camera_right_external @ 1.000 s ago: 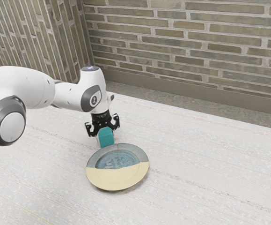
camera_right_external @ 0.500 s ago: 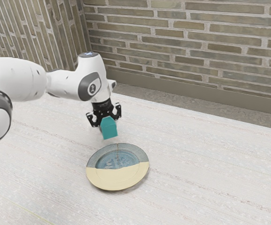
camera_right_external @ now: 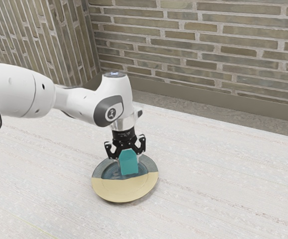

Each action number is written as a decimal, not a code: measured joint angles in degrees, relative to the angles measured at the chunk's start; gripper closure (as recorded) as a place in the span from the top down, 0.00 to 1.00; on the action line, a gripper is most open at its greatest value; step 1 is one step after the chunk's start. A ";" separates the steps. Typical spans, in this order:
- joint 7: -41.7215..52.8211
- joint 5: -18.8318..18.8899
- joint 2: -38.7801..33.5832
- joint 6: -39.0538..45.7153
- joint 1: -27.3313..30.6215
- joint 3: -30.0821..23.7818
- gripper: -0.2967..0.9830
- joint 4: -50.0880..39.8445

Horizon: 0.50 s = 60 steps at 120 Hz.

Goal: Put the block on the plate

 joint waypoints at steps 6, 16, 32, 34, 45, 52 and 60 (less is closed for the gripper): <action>-0.01 -0.07 -0.07 0.03 0.01 -0.01 0.59 -0.03; 0.03 -0.10 -0.87 0.08 0.31 -0.08 0.65 -0.05; 1.07 -0.08 -5.07 -0.61 0.92 -0.10 0.70 -0.08; 1.38 -0.07 -5.69 -0.86 1.08 -0.10 0.71 -0.10; 4.02 -0.05 -9.42 -2.78 1.83 -0.09 0.73 -1.11; 6.41 0.10 -11.63 -4.54 2.04 -0.11 0.74 -1.70; 9.54 0.27 -13.69 -7.04 2.80 -0.61 0.75 -1.90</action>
